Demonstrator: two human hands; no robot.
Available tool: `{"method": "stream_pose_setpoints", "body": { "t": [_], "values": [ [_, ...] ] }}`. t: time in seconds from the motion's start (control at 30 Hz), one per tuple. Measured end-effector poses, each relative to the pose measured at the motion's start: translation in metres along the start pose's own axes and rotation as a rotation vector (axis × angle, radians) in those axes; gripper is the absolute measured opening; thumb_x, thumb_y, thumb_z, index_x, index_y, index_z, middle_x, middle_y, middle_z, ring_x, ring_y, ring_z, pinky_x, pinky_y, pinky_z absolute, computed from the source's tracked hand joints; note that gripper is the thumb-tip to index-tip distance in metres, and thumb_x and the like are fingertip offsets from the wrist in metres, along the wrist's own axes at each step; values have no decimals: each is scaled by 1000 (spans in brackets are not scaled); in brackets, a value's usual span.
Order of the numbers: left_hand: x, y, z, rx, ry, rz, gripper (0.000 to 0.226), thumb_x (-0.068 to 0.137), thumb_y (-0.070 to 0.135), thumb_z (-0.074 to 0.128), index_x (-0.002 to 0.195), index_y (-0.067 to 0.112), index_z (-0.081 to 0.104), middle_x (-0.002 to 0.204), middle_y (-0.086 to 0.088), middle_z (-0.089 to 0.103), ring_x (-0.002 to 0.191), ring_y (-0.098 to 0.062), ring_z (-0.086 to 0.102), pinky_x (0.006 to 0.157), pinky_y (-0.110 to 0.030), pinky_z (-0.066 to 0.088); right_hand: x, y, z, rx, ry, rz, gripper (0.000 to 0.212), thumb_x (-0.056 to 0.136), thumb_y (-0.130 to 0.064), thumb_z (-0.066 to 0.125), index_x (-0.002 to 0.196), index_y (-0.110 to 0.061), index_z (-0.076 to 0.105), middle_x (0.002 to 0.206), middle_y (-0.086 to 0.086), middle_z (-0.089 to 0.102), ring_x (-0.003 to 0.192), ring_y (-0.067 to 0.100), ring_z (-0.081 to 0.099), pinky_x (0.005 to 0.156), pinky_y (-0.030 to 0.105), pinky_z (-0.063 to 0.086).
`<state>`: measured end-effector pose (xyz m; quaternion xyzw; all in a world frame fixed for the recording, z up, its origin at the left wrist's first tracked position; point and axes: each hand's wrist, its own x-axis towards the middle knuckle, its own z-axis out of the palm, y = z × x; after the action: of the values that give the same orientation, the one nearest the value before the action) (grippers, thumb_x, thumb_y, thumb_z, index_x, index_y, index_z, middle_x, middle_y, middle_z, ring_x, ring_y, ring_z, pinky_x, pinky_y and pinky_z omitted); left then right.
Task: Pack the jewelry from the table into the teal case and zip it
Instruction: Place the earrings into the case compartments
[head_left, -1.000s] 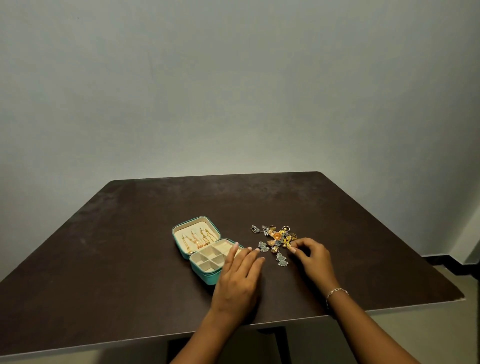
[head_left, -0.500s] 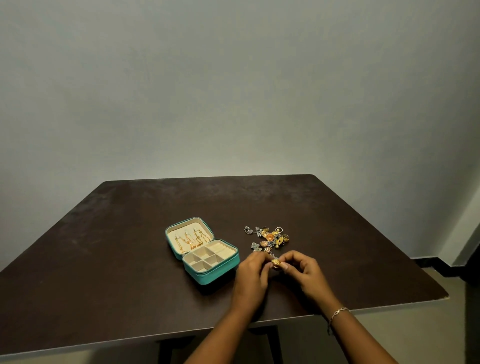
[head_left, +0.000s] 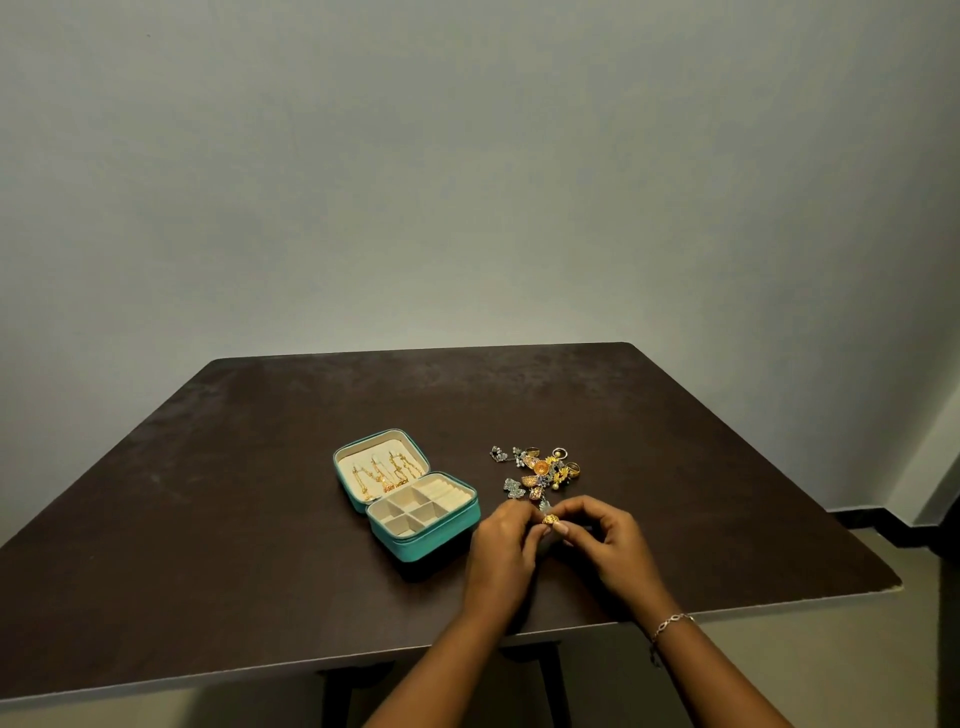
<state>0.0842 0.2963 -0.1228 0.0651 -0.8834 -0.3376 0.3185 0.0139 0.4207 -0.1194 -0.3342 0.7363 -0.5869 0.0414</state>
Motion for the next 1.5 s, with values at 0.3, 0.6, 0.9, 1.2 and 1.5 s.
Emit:
{"method": "stream_pose_setpoints", "body": {
  "t": [0.3,0.6,0.9,1.2,1.5],
  "values": [
    [-15,-7,-25,553,331,290,28,76,17,52,98,13,68,102,-5,66,102,-21,46,85,-33,33,-1,1,-3,29,47,51,19,82,-4,62,81,-21,71,85,-5,71,83,6,64,74,25,51],
    [-30,-33,-58,610,211,232,33,51,11,81,80,15,68,77,0,65,66,-16,61,71,-30,47,-2,-6,-2,21,29,52,19,81,-2,63,81,-19,71,84,-2,70,83,3,63,73,19,49],
    [-41,-54,-80,422,153,106,12,74,32,62,73,21,58,98,0,61,104,-14,49,74,-32,51,30,-35,43,-24,-30,-93,15,78,-2,67,78,-17,71,83,-2,70,81,4,62,72,14,48],
    [-38,-58,-76,307,151,8,26,81,38,41,93,22,57,101,4,67,107,-9,56,96,-37,41,71,-39,94,-259,-97,-65,11,76,-9,70,86,-14,72,84,-9,57,88,9,54,70,8,37],
    [-37,-57,-79,334,88,-27,50,79,42,36,118,15,53,114,1,64,106,-12,60,100,-38,37,75,-33,102,-406,-157,-52,11,76,-16,71,87,-18,72,91,-4,54,96,14,50,86,31,44]
  ]
}}
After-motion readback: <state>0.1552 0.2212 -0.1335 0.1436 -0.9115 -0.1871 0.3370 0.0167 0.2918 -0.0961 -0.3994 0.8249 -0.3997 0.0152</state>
